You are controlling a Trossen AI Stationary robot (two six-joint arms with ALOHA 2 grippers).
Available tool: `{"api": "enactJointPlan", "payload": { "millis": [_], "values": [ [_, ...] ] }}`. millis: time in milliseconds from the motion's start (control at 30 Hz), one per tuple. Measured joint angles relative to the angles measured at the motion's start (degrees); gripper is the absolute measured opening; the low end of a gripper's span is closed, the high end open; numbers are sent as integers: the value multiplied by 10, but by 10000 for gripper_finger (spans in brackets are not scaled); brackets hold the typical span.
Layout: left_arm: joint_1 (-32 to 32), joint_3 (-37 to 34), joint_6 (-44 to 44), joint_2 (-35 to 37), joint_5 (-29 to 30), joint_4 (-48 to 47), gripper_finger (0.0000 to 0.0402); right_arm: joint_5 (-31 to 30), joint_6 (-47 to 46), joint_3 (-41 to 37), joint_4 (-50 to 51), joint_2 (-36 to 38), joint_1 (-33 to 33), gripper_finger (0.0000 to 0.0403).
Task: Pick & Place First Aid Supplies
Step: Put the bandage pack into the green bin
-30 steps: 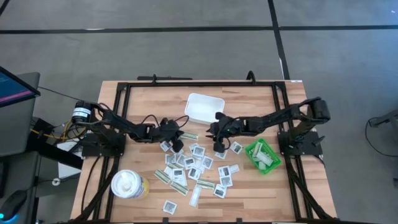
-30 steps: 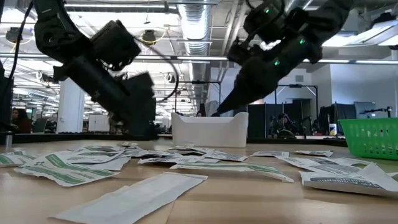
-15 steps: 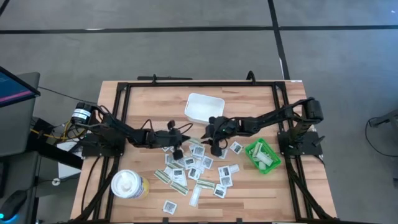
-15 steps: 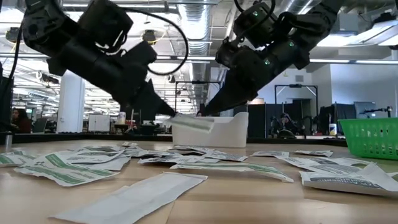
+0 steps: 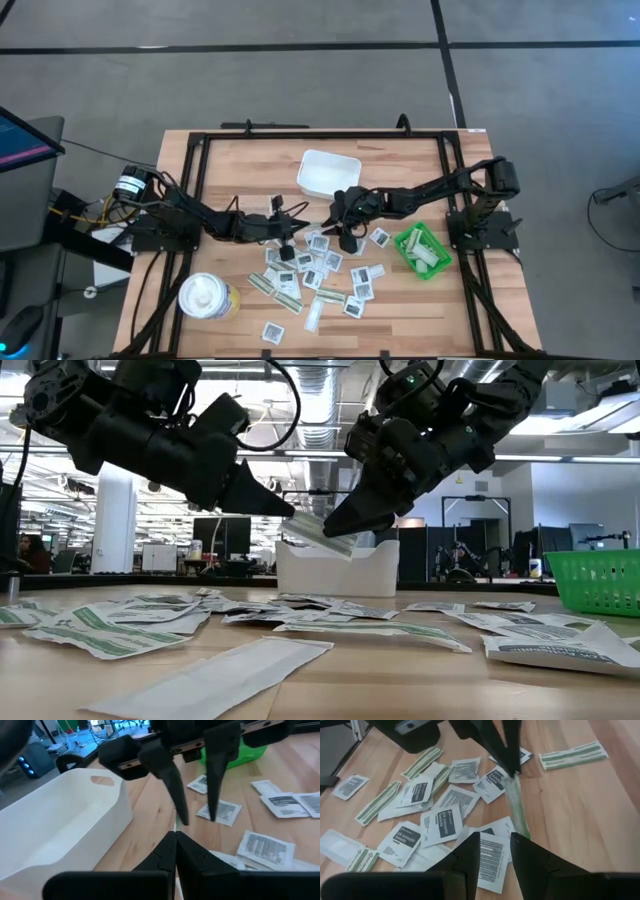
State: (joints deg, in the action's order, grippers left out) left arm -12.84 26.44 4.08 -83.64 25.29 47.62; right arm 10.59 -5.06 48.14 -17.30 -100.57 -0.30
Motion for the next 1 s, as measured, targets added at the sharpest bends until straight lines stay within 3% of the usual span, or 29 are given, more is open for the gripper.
{"api": "enactJointPlan", "payload": {
  "millis": [467,867,1000],
  "values": [
    [-6,0,0,0,-50,-5,5,0,17,-1,14,59,16,102],
    [-5,1,6,1,-54,51,5,-1,5,2,4,-3,4,100],
    [-1,1,6,-1,-54,49,5,0,5,2,6,5,1,71]
  ]
}}
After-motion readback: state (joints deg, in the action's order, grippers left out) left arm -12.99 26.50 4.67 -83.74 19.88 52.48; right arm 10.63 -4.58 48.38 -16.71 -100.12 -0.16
